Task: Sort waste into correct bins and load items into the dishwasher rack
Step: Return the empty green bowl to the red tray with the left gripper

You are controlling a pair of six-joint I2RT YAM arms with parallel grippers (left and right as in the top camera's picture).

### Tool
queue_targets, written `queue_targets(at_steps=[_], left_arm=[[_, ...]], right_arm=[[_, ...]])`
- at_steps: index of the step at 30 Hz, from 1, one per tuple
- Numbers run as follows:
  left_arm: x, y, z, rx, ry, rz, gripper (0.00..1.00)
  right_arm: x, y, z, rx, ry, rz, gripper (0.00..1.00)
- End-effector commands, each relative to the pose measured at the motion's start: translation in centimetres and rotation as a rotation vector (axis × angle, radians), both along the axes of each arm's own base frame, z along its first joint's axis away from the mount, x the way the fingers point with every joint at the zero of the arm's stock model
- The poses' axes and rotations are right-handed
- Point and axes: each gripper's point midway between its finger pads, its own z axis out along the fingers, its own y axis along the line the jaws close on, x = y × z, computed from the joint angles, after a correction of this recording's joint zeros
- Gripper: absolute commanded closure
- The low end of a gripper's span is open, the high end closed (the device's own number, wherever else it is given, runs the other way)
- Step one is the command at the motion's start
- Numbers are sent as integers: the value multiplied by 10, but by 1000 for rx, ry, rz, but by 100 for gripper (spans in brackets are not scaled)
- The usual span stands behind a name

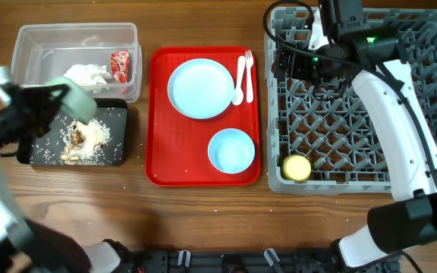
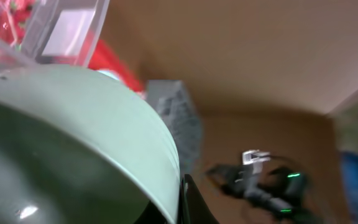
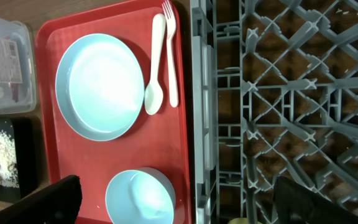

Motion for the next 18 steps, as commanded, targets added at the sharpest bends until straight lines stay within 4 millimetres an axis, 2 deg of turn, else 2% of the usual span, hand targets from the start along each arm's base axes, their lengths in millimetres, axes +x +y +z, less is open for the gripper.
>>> queue_targets(at_steps=[1,3,6,7,9,10,14,15,18], left_arm=[[-4,-39,-12,271,121,-15,96],[-3,-64,-17,350,139,-63,96],[-1,-115,-37,497,162,-203,96],[-2,-127,-43,521,171,-235,96],[-1,-155,-64,591,217,-302,96],[-2,-175,-86,659,273,-340,96],[-11,-206,-135,795,385,-426,96],[-16,-215,-155,833,436,-456,96],[-25,-231,-183,854,503,-518,96]], right_arm=[[3,-1,0,-21,-9,6,0],[3,-1,0,-21,-10,6,0],[3,-1,0,-18,-9,7,0],[3,-1,0,-18,-9,7,0],[3,-1,0,-18,-9,8,0],[3,-1,0,-18,-9,8,0],[2,-1,0,-19,-7,8,0],[2,-1,0,-18,-8,8,0],[2,-1,0,-19,-8,8,0]])
